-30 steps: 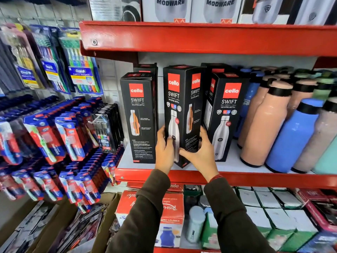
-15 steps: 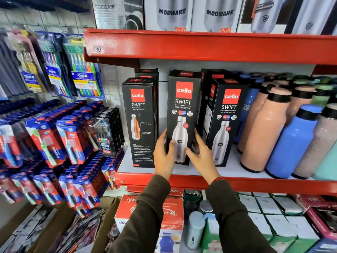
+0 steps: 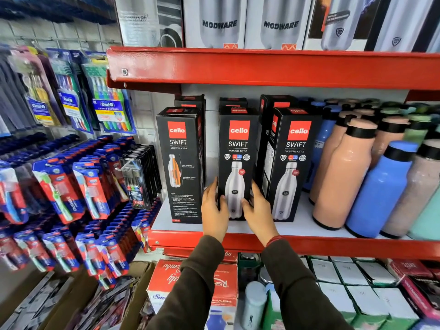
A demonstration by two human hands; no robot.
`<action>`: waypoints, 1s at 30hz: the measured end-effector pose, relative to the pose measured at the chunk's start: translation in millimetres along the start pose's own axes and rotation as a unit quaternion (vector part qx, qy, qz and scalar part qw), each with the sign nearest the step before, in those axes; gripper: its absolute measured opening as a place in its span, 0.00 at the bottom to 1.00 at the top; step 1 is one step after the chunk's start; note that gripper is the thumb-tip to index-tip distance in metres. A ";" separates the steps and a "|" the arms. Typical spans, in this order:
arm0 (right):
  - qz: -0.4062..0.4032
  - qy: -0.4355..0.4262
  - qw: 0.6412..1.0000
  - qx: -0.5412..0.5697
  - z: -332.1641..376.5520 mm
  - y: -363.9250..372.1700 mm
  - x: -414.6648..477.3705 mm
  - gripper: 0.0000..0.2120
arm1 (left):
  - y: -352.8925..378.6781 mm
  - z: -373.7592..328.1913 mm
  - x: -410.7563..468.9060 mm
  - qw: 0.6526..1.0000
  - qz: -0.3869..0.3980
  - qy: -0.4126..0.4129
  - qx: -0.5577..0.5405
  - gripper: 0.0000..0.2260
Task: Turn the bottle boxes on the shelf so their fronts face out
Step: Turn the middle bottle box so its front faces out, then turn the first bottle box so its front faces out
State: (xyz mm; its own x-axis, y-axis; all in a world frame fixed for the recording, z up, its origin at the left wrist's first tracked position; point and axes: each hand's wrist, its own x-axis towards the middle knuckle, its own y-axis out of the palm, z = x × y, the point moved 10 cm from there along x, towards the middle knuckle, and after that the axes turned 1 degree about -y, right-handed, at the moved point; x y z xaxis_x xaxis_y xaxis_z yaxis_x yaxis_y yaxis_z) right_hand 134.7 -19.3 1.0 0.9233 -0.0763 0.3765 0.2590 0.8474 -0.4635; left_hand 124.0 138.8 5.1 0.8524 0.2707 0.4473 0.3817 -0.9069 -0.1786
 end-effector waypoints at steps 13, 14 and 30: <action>-0.091 -0.023 0.994 0.064 4.5 -12.3 -22.1 0.21 | -4.2 -9.6 -15.4 0.998 -0.013 0.013 -0.056 0.20; -0.110 -0.028 0.991 0.074 7.5 -15.7 -26.9 0.20 | -7.9 -13.3 -18.1 0.998 -0.021 0.025 -0.057 0.19; -0.048 -0.111 0.983 0.141 84.8 54.2 -37.8 0.19 | -120.1 -19.7 -9.8 0.979 -0.177 0.097 -0.019 0.20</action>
State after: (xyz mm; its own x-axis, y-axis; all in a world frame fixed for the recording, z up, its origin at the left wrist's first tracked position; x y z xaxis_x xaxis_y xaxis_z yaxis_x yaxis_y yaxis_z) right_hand 89.7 74.1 29.6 0.8055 -0.0723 0.5882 0.2231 0.9565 -0.1879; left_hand 62.7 238.7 39.4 0.5836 0.5068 0.6345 0.6244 -0.7796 0.0484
